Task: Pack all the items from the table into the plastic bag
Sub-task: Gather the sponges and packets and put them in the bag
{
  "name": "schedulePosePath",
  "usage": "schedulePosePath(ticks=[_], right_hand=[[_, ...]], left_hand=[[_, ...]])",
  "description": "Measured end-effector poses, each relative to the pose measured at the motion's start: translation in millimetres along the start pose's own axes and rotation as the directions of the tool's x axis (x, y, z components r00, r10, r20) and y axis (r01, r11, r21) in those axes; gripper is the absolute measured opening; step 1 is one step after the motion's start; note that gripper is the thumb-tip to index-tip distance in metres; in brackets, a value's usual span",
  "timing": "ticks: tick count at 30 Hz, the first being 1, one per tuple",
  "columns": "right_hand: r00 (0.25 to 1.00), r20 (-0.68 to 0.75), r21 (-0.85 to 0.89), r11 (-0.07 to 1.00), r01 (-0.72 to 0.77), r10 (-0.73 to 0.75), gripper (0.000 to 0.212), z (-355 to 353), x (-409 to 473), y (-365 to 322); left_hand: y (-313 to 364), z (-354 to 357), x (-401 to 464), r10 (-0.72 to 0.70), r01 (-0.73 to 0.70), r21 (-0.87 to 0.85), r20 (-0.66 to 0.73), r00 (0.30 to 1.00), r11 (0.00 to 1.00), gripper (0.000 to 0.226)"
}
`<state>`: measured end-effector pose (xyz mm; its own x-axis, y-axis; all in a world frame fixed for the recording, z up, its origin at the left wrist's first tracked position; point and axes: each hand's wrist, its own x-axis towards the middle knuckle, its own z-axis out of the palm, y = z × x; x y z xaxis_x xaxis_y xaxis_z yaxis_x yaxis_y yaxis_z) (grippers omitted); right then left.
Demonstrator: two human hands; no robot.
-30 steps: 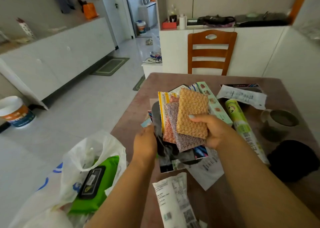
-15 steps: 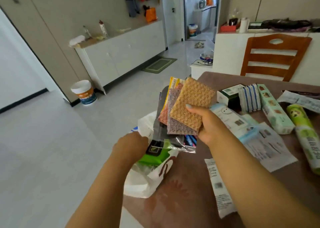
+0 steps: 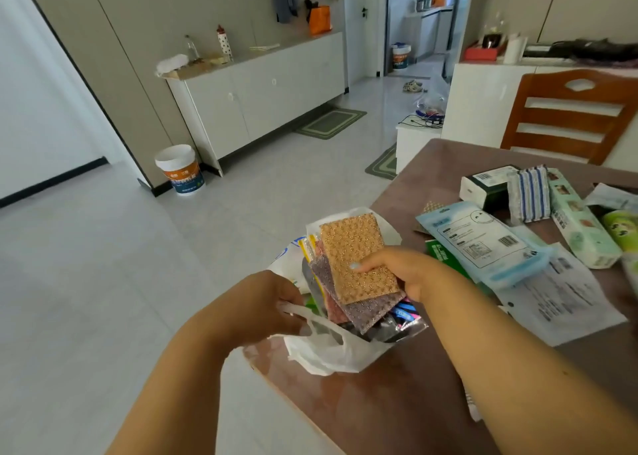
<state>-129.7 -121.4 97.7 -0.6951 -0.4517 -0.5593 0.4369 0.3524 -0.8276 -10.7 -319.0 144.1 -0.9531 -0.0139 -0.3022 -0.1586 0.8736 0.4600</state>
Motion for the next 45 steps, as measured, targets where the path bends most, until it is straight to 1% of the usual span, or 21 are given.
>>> schedulePosePath(ticks=[5,8,10,13,15,17,19,22,25,28,29,31,33,36,37,38,39,40,41,43,45], right_hand=[[0.987,0.102,-0.184,0.978,-0.102,0.122,0.045,3.8,4.8,-5.6],[0.984,0.08,-0.327,0.937,-0.123,0.157,0.075,18.4,16.6,-3.3],[0.992,0.043,-0.29,0.952,-0.099,0.117,0.074,23.9,24.6,0.3],[0.997,-0.056,-0.031,0.998,-0.058,0.056,0.059,32.7,33.3,3.3],[0.997,-0.078,0.103,0.994,-0.02,0.028,0.076,38.4,41.5,6.5],[0.997,-0.073,0.065,0.998,-0.024,0.029,0.101,43.1,53.8,13.2],[0.996,-0.091,-0.148,0.989,-0.023,0.009,0.101,49.0,54.7,14.0],[0.975,-0.22,-0.624,0.771,-0.124,-0.021,0.105,45.8,47.7,8.4],[0.977,-0.212,-0.664,0.735,-0.133,-0.014,0.091,25.1,30.9,-13.8],[0.957,-0.188,-0.753,0.657,0.004,-0.222,0.045,3.9,26.8,-32.8],[0.934,-0.178,-0.807,0.589,0.042,-0.31,0.04,0.0,29.3,-34.4],[0.904,-0.144,-0.888,0.456,0.061,-0.402,0.05,-4.2,35.5,-29.8],[0.915,-0.15,-0.941,0.337,-0.016,-0.376,0.054,-5.8,37.8,-23.8],[0.929,-0.148,-0.988,0.087,-0.125,-0.339,0.036,-23.2,51.0,-24.9],[0.921,-0.178,-0.981,0.131,-0.141,-0.345,0.03,-30.8,56.8,-29.2],[0.906,-0.215,-0.951,0.291,-0.108,-0.366,0.027,-36.6,58.4,-36.7],[0.883,-0.281,-0.835,0.549,-0.031,-0.377,0.023,-42.3,57.7,-46.2],[0.864,-0.339,-0.638,0.766,0.08,-0.373,0.018,-48.5,54.5,-56.7],[0.836,-0.402,-0.392,0.895,0.212,-0.374,0.016,-53.3,49.8,-66.0],[0.805,-0.491,-0.117,0.941,0.317,-0.332,0.025,-61.5,40.1,-78.0],[0.804,-0.504,-0.119,0.948,0.297,-0.315,0.023,-63.5,35.4,-77.1]], left_hand=[[-2.7,-2.0,0.6,0.067,-0.067,-0.032,-0.017,0.998,0.997,0.014],[-1.7,-2.0,1.3,0.105,-0.106,-0.066,-0.01,0.994,0.992,0.011],[-1.3,-2.2,1.9,0.138,-0.138,-0.095,0.0,0.99,0.986,0.013],[-4.7,-2.6,6.3,0.182,-0.184,-0.098,-0.024,0.983,0.978,0.028],[-6.3,-2.4,10.4,0.187,-0.19,-0.09,-0.046,0.981,0.978,0.022],[-7.5,-2.8,14.5,0.195,-0.199,-0.104,-0.054,0.979,0.974,0.019],[-8.7,-3.6,16.7,0.203,-0.208,-0.128,-0.045,0.978,0.97,0.022],[-11.0,-4.1,20.9,0.199,-0.202,-0.162,-0.034,0.979,0.966,0.017],[-13.4,-4.8,25.5,0.194,-0.199,-0.198,-0.042,0.98,0.96,0.02],[-17.1,-8.4,28.3,0.208,-0.206,-0.193,-0.013,0.978,0.959,0.019],[-18.0,-10.5,28.6,0.209,-0.204,-0.196,0.009,0.978,0.959,0.021],[-19.2,-15.1,28.5,0.216,-0.199,-0.221,0.056,0.975,0.955,0.024],[-17.6,-18.2,28.4,0.231,-0.203,-0.266,0.078,0.97,0.942,0.023],[-13.4,-20.1,29.1,0.225,-0.202,-0.32,0.035,0.974,0.925,0.037],[-12.3,-20.6,30.1,0.219,-0.203,-0.327,0.013,0.976,0.923,0.045],[-11.3,-21.0,31.4,0.211,-0.202,-0.336,-0.008,0.977,0.92,0.049],[-9.8,-21.6,32.6,0.204,-0.2,-0.345,-0.027,0.979,0.917,0.05],[-7.6,-22.9,33.4,0.2,-0.202,-0.351,-0.043,0.979,0.914,0.048],[-5.4,-24.5,34.2,0.202,-0.21,-0.353,-0.06,0.978,0.912,0.045],[-0.4,-28.9,35.3,0.197,-0.213,-0.347,-0.082,0.977,0.913,0.04],[5.2,-32.3,35.3,0.168,-0.188,-0.309,-0.09,0.982,0.932,0.037]])
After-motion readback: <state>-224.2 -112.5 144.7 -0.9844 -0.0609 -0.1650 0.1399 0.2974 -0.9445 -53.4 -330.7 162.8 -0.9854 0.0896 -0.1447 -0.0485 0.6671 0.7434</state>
